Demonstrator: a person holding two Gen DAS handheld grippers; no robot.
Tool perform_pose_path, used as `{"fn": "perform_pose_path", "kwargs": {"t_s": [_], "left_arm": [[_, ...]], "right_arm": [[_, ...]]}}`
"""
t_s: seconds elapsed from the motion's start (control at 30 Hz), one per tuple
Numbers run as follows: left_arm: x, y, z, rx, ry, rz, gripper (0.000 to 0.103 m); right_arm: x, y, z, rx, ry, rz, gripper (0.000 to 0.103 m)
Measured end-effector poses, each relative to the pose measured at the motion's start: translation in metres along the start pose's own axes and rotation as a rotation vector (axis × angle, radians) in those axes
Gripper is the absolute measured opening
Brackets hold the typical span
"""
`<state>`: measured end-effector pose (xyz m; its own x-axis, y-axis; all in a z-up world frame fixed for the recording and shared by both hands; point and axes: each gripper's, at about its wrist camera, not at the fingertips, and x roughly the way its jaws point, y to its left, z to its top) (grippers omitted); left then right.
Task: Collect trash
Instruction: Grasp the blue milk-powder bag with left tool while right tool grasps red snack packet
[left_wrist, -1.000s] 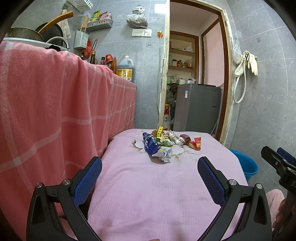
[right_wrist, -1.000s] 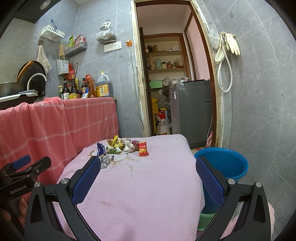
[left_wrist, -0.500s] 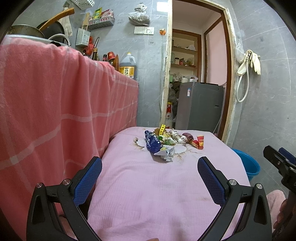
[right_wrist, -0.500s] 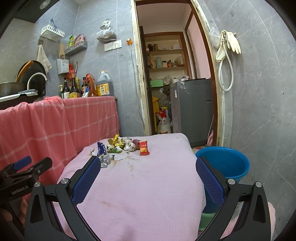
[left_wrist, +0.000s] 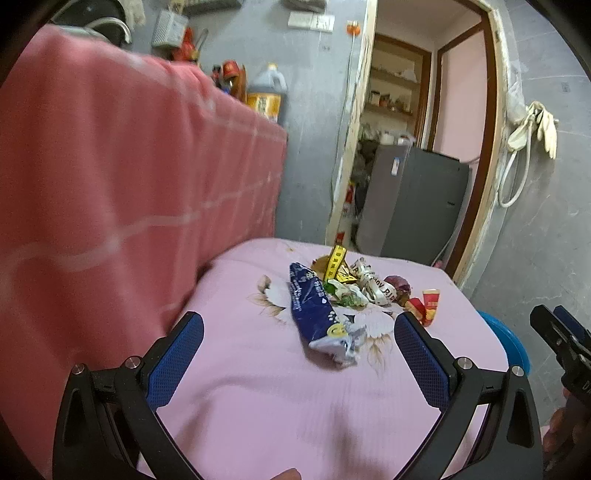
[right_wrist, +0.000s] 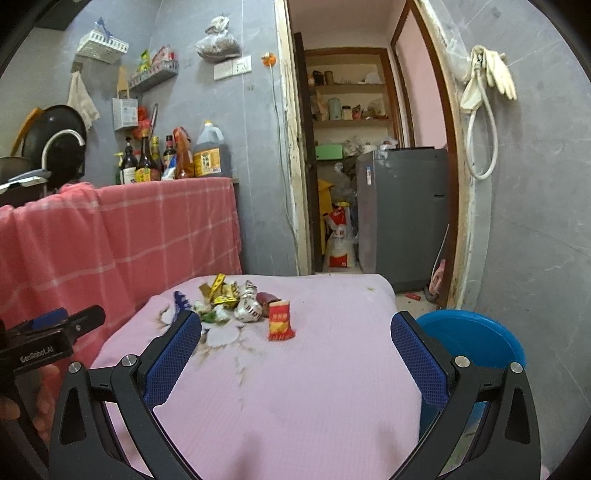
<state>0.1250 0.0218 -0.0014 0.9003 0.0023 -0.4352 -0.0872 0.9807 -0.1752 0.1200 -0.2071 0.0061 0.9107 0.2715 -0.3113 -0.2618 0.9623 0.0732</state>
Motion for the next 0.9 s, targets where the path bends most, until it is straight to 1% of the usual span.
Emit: {"fn": "perform_pose_path", "kwargs": {"t_s": [0.07,0.2,0.3,0.37,0.4,0.43,0.47,0.5,0.53,0.57,0.6,0.67,0.77,0.8,0.83,0.87,0.9], "left_arm": [[0.021,0.001,0.004,0.002,0.053,-0.015,0.101],[0.054,0.006,0.006,-0.004,0.135,-0.013,0.101],[0.075,0.013,0.006,-0.029,0.209,-0.034,0.100],[0.083,0.017,0.007,-0.048,0.246,-0.049,0.097],[0.087,0.018,0.009,-0.055,0.260,-0.060,0.094],[0.094,0.020,0.010,-0.061,0.278,-0.067,0.093],[0.099,0.021,0.011,-0.068,0.299,-0.077,0.093],[0.102,0.023,0.012,-0.076,0.315,-0.086,0.090],[0.106,0.025,0.013,-0.085,0.335,-0.095,0.082],[0.109,0.026,0.013,-0.092,0.354,-0.102,0.078],[0.113,0.029,0.013,-0.103,0.380,-0.109,0.074],[0.118,0.031,0.014,-0.115,0.397,-0.113,0.073],[0.119,0.035,0.017,-0.106,0.415,-0.122,0.073],[0.120,0.036,0.018,-0.104,0.420,-0.123,0.071],[0.119,0.036,0.018,-0.101,0.426,-0.123,0.063],[0.119,0.037,0.019,-0.093,0.434,-0.115,0.059],[0.121,0.037,0.020,-0.087,0.438,-0.108,0.051]], "right_arm": [[0.017,-0.002,0.001,-0.002,0.017,0.010,0.103],[0.045,-0.003,0.000,0.001,0.059,0.044,0.103],[0.069,-0.001,-0.001,0.008,0.123,0.065,0.103],[0.081,0.000,-0.002,0.011,0.156,0.075,0.102],[0.088,0.000,-0.002,0.014,0.178,0.083,0.100],[0.096,0.001,-0.002,0.021,0.203,0.093,0.099],[0.105,0.000,-0.003,0.028,0.230,0.101,0.096],[0.112,0.000,-0.004,0.034,0.254,0.107,0.091],[0.119,-0.001,-0.005,0.044,0.278,0.116,0.087],[0.127,-0.001,-0.005,0.051,0.302,0.122,0.080],[0.135,-0.001,-0.006,0.056,0.334,0.127,0.077],[0.145,0.000,-0.010,0.059,0.369,0.137,0.075],[0.162,0.000,-0.016,0.070,0.440,0.141,0.069],[0.168,-0.001,-0.019,0.076,0.461,0.141,0.067],[0.174,0.000,-0.021,0.078,0.475,0.139,0.065],[0.178,-0.001,-0.023,0.082,0.488,0.136,0.061],[0.180,-0.001,-0.024,0.084,0.497,0.133,0.059]]}}
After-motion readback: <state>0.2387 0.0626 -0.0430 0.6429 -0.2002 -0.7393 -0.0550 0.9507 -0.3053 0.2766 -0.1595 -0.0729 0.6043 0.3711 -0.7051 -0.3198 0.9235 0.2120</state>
